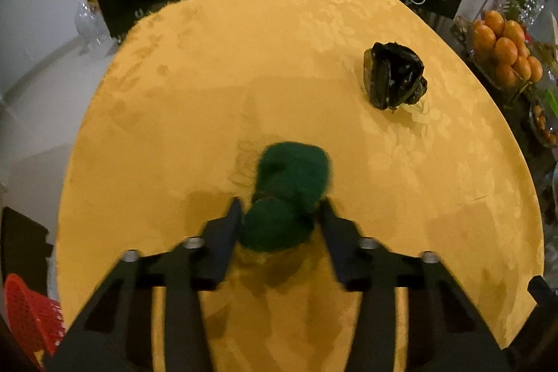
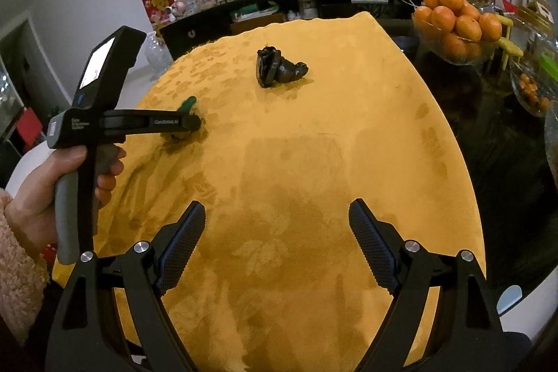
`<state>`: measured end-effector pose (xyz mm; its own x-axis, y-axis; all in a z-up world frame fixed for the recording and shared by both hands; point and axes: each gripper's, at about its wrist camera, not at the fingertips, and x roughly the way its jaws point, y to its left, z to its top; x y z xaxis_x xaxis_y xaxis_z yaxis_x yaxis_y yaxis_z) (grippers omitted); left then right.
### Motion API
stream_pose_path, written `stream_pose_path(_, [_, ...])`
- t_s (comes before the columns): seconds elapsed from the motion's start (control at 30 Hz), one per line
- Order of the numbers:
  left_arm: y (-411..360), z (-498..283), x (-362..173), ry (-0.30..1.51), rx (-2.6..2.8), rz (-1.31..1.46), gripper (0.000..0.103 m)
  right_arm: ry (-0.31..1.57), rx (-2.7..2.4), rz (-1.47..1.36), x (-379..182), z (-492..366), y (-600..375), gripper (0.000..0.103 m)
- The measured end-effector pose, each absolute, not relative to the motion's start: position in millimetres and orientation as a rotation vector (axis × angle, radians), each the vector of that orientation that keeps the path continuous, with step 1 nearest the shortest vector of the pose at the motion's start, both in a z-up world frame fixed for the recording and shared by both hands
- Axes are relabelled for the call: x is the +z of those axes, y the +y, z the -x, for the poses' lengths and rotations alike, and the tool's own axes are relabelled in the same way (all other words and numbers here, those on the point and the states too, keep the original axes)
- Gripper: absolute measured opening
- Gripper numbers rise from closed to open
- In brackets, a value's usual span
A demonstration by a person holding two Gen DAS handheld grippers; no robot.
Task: Collect trash
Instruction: 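Grasp the green scrubber with the left tool while the right tool returns to the table, then grasp the black plastic bag with the right tool while the left tool holds the scrubber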
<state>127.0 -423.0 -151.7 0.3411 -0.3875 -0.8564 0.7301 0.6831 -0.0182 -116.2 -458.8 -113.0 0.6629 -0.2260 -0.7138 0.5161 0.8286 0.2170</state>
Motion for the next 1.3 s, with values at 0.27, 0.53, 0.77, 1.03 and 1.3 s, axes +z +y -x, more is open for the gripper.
stream_pose_path(0.27, [-376.3,-113.7,-136.2,0.935,-0.775,-0.382,0.032,0.743,-0.463,-0.434,-116.6,114.4,-462.7,0.082])
stream_pose_path(0.53, [-308.5,-94.0,-117.3,0.852,-0.69,-0.371,0.032,0.749,-0.521,-0.461,-118.8,112.1,-470.8,0.082])
stream_pose_path(0.77, [-299.9,-94.3,-118.7,0.849,-0.699,-0.368,0.032,0.775,-0.526,-0.404,-116.4,73.7,-481.2,0.082])
stream_pose_path(1.03, [-294.6,-98.6,-113.4,0.815,-0.678,-0.36,0.032,0.768,-0.537,-0.282,-112.0,-24.8,-520.3,0.082])
stream_pose_path(1.3, [-285.1,-115.5,-110.4,0.843,-0.669,-0.314,0.032,0.811,-0.546,-0.274,-112.4,-91.9,-548.6,0.082])
